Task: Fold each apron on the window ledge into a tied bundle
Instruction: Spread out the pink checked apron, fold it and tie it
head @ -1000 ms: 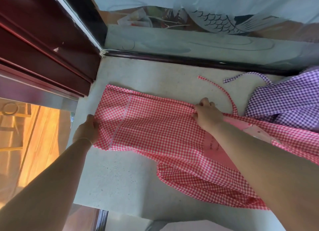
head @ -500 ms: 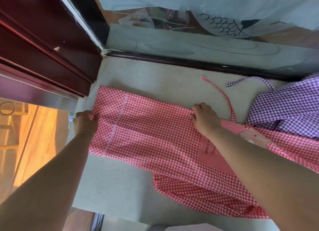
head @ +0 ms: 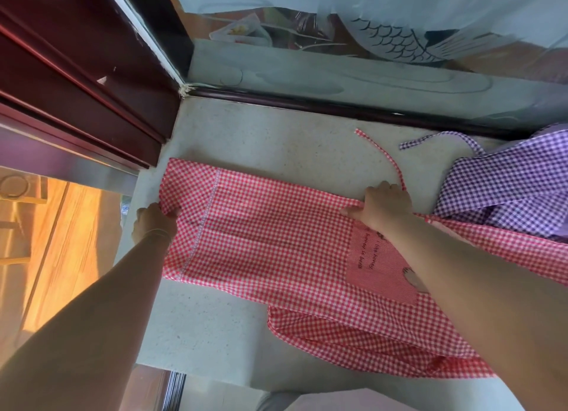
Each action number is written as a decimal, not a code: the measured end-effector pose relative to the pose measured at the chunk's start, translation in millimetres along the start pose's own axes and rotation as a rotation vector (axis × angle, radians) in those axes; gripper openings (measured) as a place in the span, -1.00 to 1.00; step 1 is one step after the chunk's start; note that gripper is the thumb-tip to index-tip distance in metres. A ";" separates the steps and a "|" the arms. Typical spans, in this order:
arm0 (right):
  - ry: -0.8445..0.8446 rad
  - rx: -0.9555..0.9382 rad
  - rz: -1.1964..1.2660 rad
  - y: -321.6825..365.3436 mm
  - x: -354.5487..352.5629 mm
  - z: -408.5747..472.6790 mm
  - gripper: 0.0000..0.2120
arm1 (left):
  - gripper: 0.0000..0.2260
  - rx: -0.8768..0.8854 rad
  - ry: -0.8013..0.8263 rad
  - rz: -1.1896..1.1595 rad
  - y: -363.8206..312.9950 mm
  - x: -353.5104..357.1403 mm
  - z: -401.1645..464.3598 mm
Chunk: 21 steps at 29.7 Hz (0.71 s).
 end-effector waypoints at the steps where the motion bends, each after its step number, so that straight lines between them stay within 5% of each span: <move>1: 0.061 -0.003 -0.027 -3.9 2.4 -2.3 -0.23 | -0.53 -0.010 -0.016 -0.016 4.6 -1.0 -3.6; 6: 0.267 0.071 -0.211 -35.6 15.1 -23.8 -0.34 | -0.56 -0.049 -0.014 -0.047 17.6 -6.4 -22.2; 11: 0.114 0.053 -0.027 -55.2 25.9 -39.5 -0.50 | -0.61 -0.078 -0.034 -0.056 28.7 -14.0 -35.9; 14: 0.082 0.020 0.125 -61.6 34.3 -51.9 -0.54 | -0.63 -0.078 -0.132 0.155 18.3 -20.9 -50.3; 17: 0.013 -0.010 0.122 -53.1 29.8 -52.2 -0.62 | -0.31 0.258 -0.170 0.286 -45.6 -12.7 -88.9; 21: -0.381 -0.061 0.116 -25.1 -9.7 -54.3 -0.69 | -0.32 0.911 -0.037 0.432 -155.7 47.3 -207.5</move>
Point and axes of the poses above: each hand's wrist, its own z-axis towards the middle knuckle, its own x-axis out of the palm, y = z × x, the point moved 8 cm from there along z, towards the middle knuckle, and after that the axes turned 5 degrees about -y, right-handed, at the moved point
